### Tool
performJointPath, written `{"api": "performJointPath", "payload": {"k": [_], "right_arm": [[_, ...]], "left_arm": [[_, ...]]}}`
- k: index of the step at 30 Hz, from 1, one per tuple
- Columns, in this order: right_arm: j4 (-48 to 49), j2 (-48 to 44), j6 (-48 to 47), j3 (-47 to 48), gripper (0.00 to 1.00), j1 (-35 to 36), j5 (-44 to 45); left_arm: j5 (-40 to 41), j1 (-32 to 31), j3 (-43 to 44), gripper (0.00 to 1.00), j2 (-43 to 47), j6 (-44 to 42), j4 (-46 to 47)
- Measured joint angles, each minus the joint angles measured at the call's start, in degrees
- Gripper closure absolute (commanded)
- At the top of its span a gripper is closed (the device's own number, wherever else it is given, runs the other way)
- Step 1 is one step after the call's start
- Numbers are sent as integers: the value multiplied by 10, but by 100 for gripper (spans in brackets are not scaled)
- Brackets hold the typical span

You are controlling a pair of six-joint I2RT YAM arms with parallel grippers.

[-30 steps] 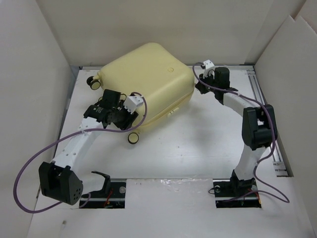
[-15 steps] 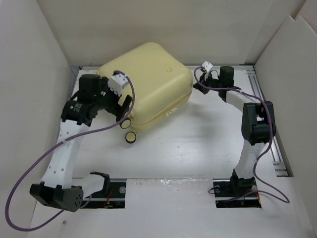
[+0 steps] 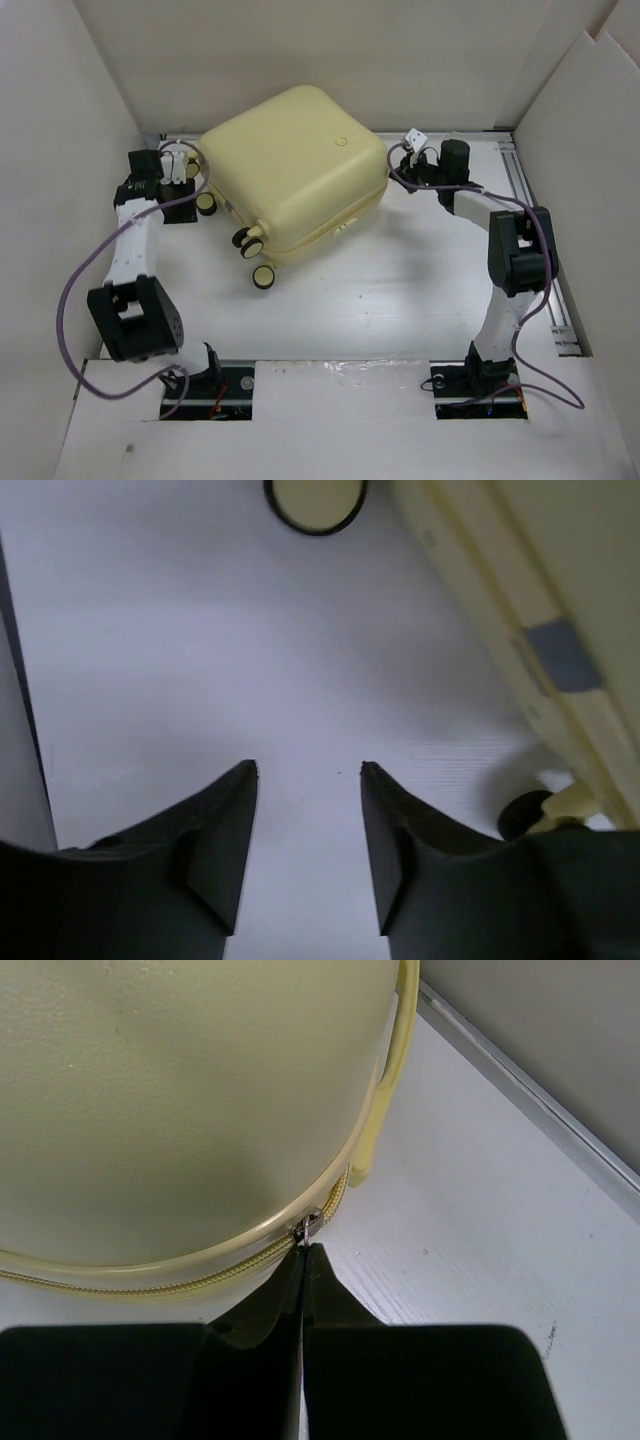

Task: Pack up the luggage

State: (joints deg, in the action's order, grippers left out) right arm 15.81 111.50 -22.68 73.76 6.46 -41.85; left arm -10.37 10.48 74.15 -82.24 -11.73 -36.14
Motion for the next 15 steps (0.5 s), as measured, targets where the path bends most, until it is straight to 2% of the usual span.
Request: {"api": "performJointPath", "payload": {"k": [1,4,9,12,15], "right_arm": [[6,-6,-1,-10,100,4,10],[28,-38,-2,-55,100,20,42],[66,-125,10,-171,100,67,98],[78,-176,27,-231,100,107,134],[90,-225,43,-285,100,171,186]], "left_arm": [[0,17,-1,50,-28,0,-1],[-10,24,14,47,-90,-1,10],[-15,-21,144,43,-190,-16,21],[-8,-16,216,42,-232,-25,34],[2,-15,245,41,-256,-44,60]]}}
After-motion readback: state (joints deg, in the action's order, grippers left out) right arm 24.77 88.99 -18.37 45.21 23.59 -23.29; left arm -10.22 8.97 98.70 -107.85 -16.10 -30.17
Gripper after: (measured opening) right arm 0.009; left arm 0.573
